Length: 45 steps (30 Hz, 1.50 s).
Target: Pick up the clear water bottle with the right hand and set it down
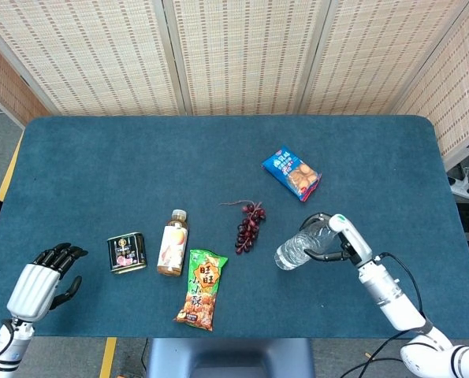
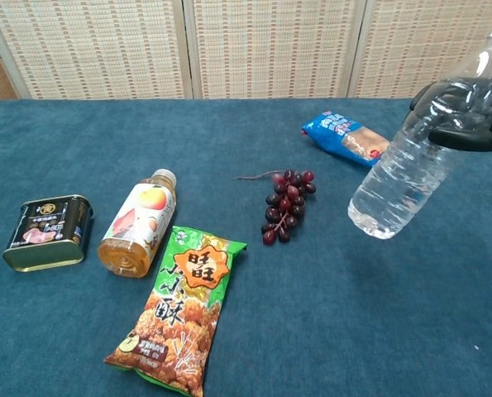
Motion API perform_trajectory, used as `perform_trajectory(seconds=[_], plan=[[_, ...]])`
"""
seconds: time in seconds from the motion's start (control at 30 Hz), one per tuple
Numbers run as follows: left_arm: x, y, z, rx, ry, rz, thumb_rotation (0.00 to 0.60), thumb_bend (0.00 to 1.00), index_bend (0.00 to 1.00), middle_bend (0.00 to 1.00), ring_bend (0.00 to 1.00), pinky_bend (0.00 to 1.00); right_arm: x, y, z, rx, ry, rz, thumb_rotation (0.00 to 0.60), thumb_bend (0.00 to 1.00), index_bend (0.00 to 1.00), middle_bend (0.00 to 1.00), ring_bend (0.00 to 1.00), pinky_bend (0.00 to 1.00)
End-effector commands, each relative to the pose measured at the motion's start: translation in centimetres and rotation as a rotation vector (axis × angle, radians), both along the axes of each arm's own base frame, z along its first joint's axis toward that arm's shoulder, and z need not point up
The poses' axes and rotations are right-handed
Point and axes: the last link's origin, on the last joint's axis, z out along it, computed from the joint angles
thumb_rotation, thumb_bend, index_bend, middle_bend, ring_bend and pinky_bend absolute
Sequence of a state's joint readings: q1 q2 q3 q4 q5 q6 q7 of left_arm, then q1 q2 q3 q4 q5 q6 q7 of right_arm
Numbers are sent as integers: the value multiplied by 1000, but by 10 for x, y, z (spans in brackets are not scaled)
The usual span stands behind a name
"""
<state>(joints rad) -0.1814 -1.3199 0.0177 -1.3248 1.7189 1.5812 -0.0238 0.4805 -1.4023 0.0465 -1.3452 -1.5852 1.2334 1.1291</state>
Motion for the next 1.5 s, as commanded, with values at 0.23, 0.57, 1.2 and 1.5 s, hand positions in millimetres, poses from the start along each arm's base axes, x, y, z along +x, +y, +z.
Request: perform_trajectory(seconds=[0.23, 0.57, 1.2, 1.5], plan=[[-1, 0, 0, 2, 1, 2, 600, 399, 264, 273, 200, 341, -3, -7, -1, -212, 290, 21, 600, 610, 822, 758, 602, 494], [0, 0, 0, 1, 0, 1, 600, 399, 263, 273, 200, 341, 26, 13, 43, -349, 169, 93, 600, 610, 822, 758, 602, 494], [0, -1, -1, -2, 5, 2, 600, 399, 263, 274, 199, 341, 16, 21, 31, -324, 242, 92, 600, 612, 822, 758, 602, 494], [0, 0, -2, -5, 10, 3, 600, 399, 263, 275, 200, 341, -13, 3, 1, -285, 416, 35, 600, 611, 822, 758, 602, 494]])
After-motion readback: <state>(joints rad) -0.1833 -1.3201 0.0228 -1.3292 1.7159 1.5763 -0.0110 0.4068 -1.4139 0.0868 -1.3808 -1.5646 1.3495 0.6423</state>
